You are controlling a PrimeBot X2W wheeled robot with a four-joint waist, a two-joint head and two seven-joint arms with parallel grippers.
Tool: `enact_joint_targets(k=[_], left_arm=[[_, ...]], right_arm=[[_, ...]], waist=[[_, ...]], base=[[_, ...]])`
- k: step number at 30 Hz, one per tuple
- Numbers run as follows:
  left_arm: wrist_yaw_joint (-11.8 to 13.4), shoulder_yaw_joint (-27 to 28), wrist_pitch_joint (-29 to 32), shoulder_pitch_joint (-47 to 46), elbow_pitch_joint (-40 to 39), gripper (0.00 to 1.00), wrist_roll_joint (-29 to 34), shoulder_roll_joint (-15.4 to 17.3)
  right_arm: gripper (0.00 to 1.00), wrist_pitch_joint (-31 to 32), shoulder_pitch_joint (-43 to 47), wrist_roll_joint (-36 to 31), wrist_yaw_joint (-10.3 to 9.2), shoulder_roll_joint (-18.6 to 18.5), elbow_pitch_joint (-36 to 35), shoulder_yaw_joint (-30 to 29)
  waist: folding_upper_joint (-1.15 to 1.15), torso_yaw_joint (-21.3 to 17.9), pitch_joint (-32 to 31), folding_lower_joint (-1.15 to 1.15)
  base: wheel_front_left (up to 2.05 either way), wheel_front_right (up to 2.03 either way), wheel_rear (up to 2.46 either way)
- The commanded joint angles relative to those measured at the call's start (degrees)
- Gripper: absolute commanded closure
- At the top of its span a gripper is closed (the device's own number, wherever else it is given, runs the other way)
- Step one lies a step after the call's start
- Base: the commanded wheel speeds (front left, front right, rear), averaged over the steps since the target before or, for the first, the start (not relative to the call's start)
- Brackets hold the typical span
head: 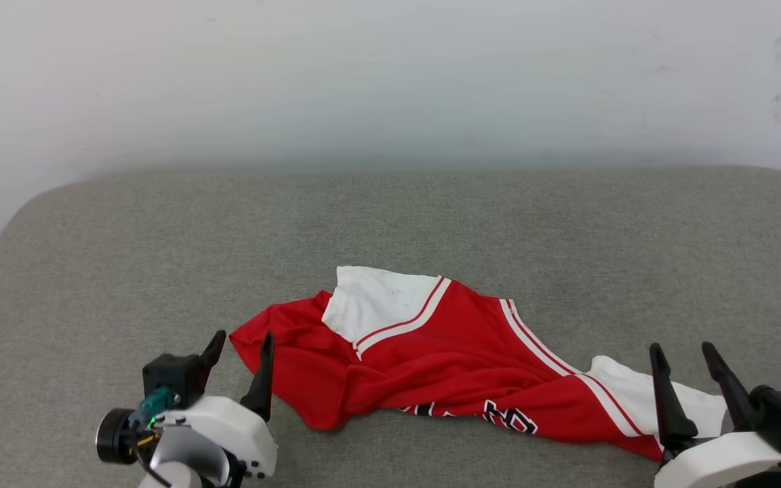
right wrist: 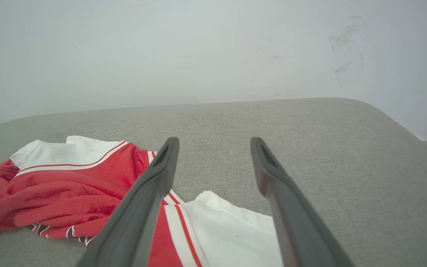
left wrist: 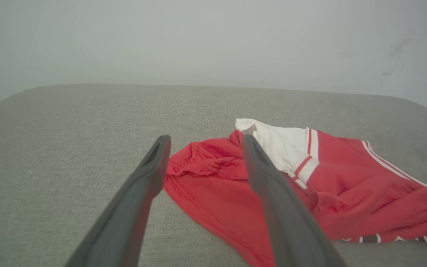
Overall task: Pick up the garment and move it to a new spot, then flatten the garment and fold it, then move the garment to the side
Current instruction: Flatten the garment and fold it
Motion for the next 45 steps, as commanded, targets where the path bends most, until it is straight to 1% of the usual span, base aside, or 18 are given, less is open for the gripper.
enact_joint_targets(k=[1,8,12,16,20,25,26,27,28,30,34,35,40,45], left_arm=[[-0.5,-0.2,0.8,-1.1,0.1,0.0,-0.3,0.6],[-5.0,-2.2,12.9,-7.7,2.2,0.0,-2.7,3.4],[-6.6,-3.4,21.5,-11.7,5.1,0.0,-4.4,5.1],[-7.6,-4.5,29.9,-15.0,8.6,0.0,-6.7,6.5],[-8.2,-5.2,36.6,-17.0,11.7,0.0,-9.0,7.8],[-8.7,-8.2,46.6,-15.9,15.2,0.0,-12.1,8.6],[-8.8,-8.8,48.5,-15.5,15.6,0.35,-12.8,8.7],[-8.8,-9.2,49.5,-15.2,15.6,0.62,-13.3,8.8],[-8.8,-9.4,49.9,-15.2,15.5,1.0,-13.7,8.9],[-8.9,-9.6,49.1,-15.3,14.8,1.0,-13.9,9.2],[-8.5,-8.9,44.9,-15.3,13.2,1.0,-13.3,9.7],[-7.6,-8.2,42.0,-14.1,11.2,1.0,-13.0,10.0],[-5.3,-7.1,38.1,-9.1,6.2,1.0,-13.2,10.3],[-2.5,-6.8,37.9,0.2,1.1,1.0,-14.9,9.6]], right_arm=[[0.0,0.3,0.8,0.2,-0.04,0.0,-0.8,0.4],[0.0,2.3,1.7,2.4,-0.04,0.0,-6.9,4.2],[0.0,3.0,0.2,2.9,-0.03,0.0,-8.9,5.0],[0.0,3.1,-0.8,3.9,-0.03,0.0,-9.1,5.2],[0.0,2.7,-1.7,5.3,-0.03,0.0,-8.2,5.7],[0.0,2.1,-2.8,5.8,-0.03,0.0,-6.8,6.1],[0.0,2.0,-3.0,6.0,-0.03,0.0,-6.6,6.1],[0.0,2.0,-3.3,5.9,-0.03,0.0,-6.4,6.1],[0.0,1.9,-3.5,5.9,-0.03,0.0,-6.2,6.2],[0.0,1.8,-3.5,5.9,-0.03,0.0,-5.8,6.1],[0.0,2.2,-3.6,5.5,-0.03,0.0,-5.0,5.9],[0.0,2.7,-3.5,4.6,-0.03,0.0,-4.8,5.9],[0.0,3.7,-2.9,3.5,-0.03,0.0,-4.8,6.2],[0.0,4.7,-1.5,2.8,-0.03,0.0,-5.2,6.3]], waist=[[0.0,-0.2,0.2,0.0],[0.0,-2.4,2.9,0.0],[0.0,-3.8,5.7,0.0],[0.0,-5.1,8.6,0.0],[0.0,-6.3,10.8,0.0],[0.0,-7.0,12.1,0.0],[0.0,-7.1,12.2,0.0],[0.0,-7.1,12.3,0.0],[0.0,-7.1,12.4,0.0],[0.0,-7.1,12.5,0.0],[0.0,-6.4,11.5,0.0],[0.0,-5.6,10.1,0.0],[0.0,-3.9,7.3,0.0],[0.0,-2.2,4.5,0.0]], base=[[0.0,0.0,0.0],[0.0,0.0,0.0],[0.0,0.0,0.0],[0.0,0.0,0.0],[0.0,0.0,0.0],[0.0,0.0,0.0],[0.0,0.0,0.0],[0.0,0.0,0.0],[0.0,0.0,0.0],[0.0,0.0,0.0],[0.0,0.0,0.0],[0.0,0.0,0.0],[0.0,0.0,0.0],[0.0,0.0,0.0]])
